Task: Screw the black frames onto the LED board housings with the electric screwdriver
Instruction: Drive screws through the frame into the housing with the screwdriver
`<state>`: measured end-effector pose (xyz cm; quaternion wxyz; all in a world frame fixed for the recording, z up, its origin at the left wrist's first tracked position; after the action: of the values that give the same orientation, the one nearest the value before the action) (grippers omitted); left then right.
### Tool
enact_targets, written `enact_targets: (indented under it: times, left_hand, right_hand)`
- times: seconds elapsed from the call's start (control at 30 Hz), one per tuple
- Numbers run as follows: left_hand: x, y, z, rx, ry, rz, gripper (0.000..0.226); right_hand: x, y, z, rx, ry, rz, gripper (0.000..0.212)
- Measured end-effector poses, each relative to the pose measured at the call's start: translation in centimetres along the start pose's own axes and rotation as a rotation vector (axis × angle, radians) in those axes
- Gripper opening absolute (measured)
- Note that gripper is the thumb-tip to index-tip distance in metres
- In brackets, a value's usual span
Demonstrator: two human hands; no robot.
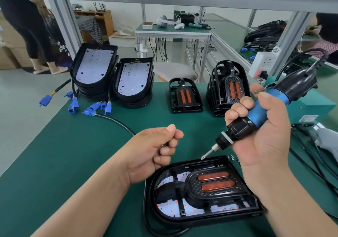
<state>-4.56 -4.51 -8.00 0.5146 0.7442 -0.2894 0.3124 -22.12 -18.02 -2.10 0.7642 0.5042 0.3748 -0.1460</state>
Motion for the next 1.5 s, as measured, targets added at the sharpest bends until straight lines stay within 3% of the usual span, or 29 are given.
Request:
enact_targets:
  times: [0.13,0.67,1.2,1.5]
  left_hand:
    - [-0.1,-0.1,0.1,0.016,0.008,0.004,0.031]
    - [0.0,-0.1,0.0,-0.091,0.012,0.057,0.012]
    - [0.3,0.6,-0.4,-0.183,0.032,0.139,0.017]
    - [0.4,1.0,-0.6,-0.142,0.044,0.158,0.015]
  right_hand:
    - [-0.2,0.4,0.5,0.041,-0.025,0.015,0.014]
    - [0.1,2.9,2.5,0.131,-0.007,0.059,0.015]
    - [1.0,3.2,1.9,0.03,-0.031,0.034,0.012]
    - [1.1,3.2,1.7,0.004,-0.02,0.037,0.013]
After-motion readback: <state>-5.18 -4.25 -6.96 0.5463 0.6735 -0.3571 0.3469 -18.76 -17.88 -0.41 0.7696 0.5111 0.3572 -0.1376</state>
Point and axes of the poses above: each hand's wrist, its own z-axis towards the middle knuckle, its own y-axis out of the palm, x = y × z, the point moved 3 cm from there along z, towards the middle knuckle, and after that the axes turned 9 degrees about -z, right-handed, at the moved point
